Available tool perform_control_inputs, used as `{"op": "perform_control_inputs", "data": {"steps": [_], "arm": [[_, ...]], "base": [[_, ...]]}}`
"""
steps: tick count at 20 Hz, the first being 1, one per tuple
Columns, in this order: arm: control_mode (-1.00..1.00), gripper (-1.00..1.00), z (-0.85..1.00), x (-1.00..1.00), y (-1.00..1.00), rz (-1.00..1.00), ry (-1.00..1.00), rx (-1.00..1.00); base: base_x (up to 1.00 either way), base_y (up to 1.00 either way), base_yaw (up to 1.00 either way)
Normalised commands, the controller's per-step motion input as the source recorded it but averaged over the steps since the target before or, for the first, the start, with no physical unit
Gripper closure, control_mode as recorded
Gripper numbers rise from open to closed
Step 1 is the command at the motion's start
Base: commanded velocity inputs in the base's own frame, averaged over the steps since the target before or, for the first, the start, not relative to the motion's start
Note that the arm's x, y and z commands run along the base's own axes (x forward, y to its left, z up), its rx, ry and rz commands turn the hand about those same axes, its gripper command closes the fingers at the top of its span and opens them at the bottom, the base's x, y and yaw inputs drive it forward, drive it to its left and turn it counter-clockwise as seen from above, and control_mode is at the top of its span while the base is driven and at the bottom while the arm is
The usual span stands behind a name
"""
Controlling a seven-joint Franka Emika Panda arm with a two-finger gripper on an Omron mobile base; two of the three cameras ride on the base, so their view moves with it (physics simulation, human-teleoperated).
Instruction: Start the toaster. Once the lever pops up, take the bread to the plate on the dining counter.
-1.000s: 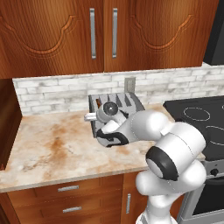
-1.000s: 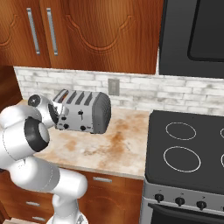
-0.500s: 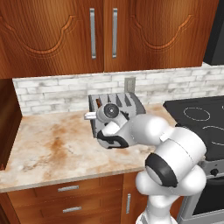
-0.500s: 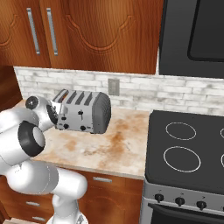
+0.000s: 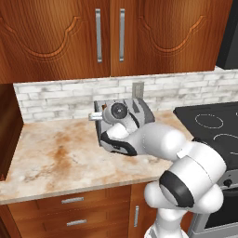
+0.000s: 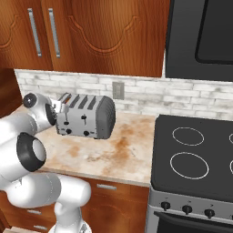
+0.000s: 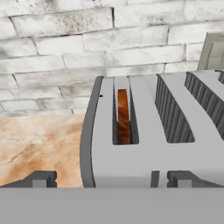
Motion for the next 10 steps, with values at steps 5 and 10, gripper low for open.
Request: {"op": "perform_control_inputs", "data": {"steps": [5,10], "arm": [[-1.0,-1.0,0.25,-0.02,0.0,0.0,-0.01,0.0],[-1.0,-1.0,0.02,0.0,0.0,0.0,-0.02,0.0]], "base": [[0.0,0.0,0.0],[0.0,0.0,0.0]]}}
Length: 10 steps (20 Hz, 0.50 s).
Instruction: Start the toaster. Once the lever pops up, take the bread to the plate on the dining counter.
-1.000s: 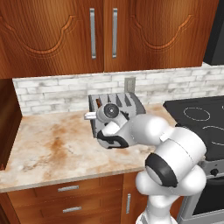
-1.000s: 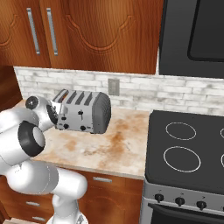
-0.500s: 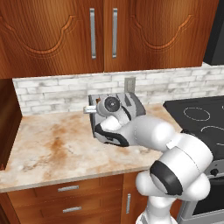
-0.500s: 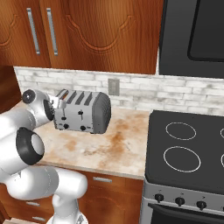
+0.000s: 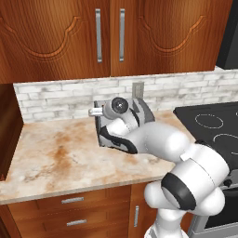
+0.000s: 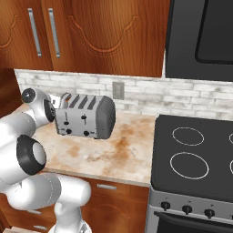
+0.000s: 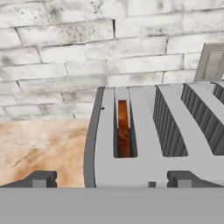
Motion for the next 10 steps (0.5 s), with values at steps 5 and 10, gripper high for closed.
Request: {"op": "perform_control_inputs", "data": {"steps": [5,10], "arm": [[-1.0,-1.0,0.0,0.02,0.0,0.03,-0.05,0.0],[-1.0,-1.0,0.0,0.18,-0.02,0.02,-0.01,0.0]], "base": [[0.0,0.0,0.0],[0.0,0.0,0.0]]}}
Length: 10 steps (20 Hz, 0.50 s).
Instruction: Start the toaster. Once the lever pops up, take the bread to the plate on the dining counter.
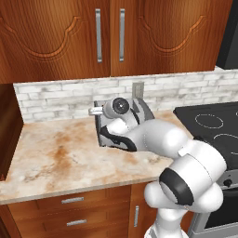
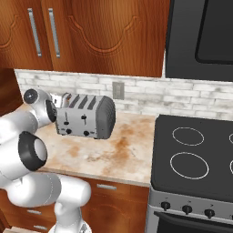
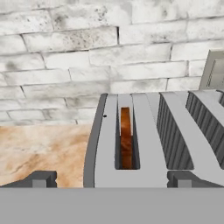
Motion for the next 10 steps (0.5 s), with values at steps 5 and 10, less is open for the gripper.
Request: {"op": "perform_control_inputs", "data": {"steps": [5,10], "arm": [[-1.0,-1.0,0.03,0.22,-0.17,0.02,0.0,0.0],[-1.0,-1.0,0.0,0.18,-0.02,0.0,0.0,0.0]], "base": [[0.0,0.0,0.0],[0.0,0.0,0.0]]}}
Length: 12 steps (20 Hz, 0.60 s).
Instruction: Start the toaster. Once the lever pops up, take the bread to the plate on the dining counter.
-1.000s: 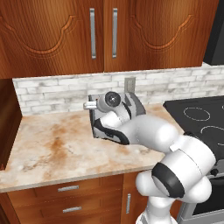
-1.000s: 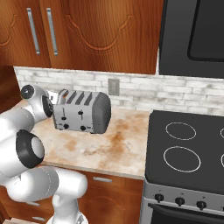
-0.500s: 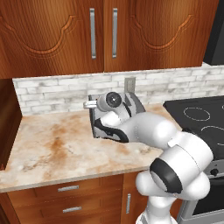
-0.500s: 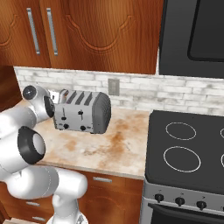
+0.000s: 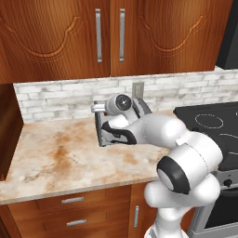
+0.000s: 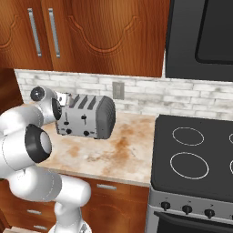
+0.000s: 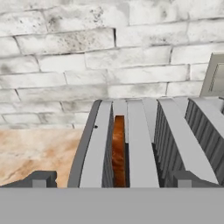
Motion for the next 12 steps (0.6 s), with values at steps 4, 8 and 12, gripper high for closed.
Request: {"op": "perform_control_inputs", "data": {"steps": [4,8,12], "arm": [[-1.0,-1.0,-0.08,0.13,0.0,0.0,0.0,0.0],[-1.0,-1.0,-0.08,0.07,0.0,0.0,0.0,0.0],[-1.0,-1.0,-0.11,0.07,0.0,0.0,0.0,0.0]], "base": [[0.0,0.0,0.0],[0.0,0.0,0.0],[0.0,0.0,0.0]]}}
